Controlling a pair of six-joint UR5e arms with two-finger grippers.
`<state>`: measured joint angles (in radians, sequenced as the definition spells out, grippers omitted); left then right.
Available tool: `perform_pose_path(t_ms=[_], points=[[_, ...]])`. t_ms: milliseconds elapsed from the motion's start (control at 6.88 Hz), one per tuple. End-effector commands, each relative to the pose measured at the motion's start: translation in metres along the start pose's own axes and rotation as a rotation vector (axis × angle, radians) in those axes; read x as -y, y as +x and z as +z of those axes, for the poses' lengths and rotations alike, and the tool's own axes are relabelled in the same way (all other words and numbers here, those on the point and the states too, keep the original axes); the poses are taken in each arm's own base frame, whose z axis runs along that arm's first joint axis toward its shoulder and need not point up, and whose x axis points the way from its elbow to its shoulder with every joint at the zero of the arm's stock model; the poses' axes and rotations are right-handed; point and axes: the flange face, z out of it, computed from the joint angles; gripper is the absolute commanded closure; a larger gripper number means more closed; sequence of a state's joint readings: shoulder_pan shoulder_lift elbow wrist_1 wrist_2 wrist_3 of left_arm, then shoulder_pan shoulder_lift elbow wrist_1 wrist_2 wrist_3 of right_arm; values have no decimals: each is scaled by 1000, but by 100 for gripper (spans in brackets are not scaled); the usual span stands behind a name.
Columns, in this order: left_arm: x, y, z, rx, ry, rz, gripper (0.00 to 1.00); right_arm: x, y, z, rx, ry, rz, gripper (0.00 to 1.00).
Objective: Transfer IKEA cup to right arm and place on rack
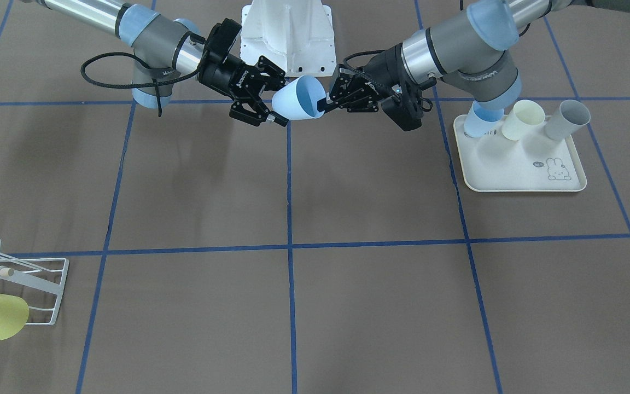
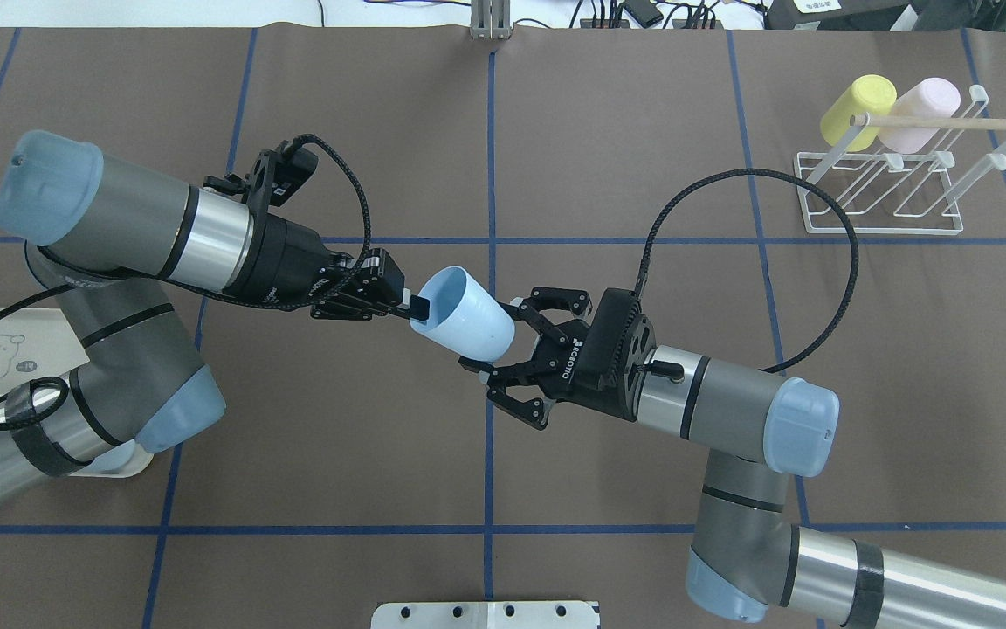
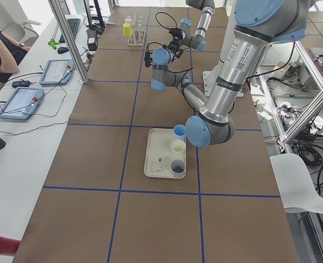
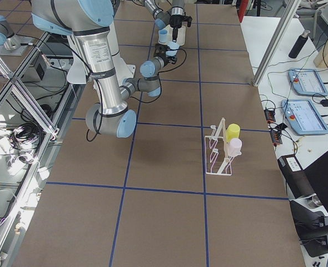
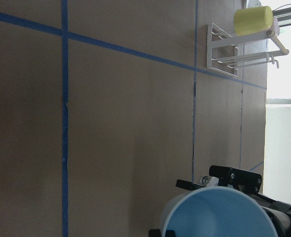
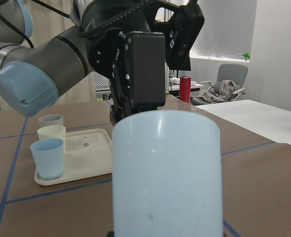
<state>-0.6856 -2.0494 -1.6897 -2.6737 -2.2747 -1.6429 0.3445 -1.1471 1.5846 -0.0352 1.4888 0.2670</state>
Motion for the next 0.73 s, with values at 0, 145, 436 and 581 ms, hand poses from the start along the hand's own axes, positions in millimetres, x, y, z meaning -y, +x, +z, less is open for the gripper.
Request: perform_pose_path(t_ms=[0, 145, 436, 581], points=[[-2, 4, -2, -8, -1, 3, 0, -1, 0, 0, 1, -2, 0, 67], [-2, 5, -3, -9, 1, 6, 0, -3, 0, -1, 0, -5, -3, 67], [4, 2, -10, 6, 9, -4, 0, -5, 10, -4, -19, -15, -28, 73], [15, -4, -22, 19, 38, -11, 0, -12, 16, -14, -31, -32, -99, 84]])
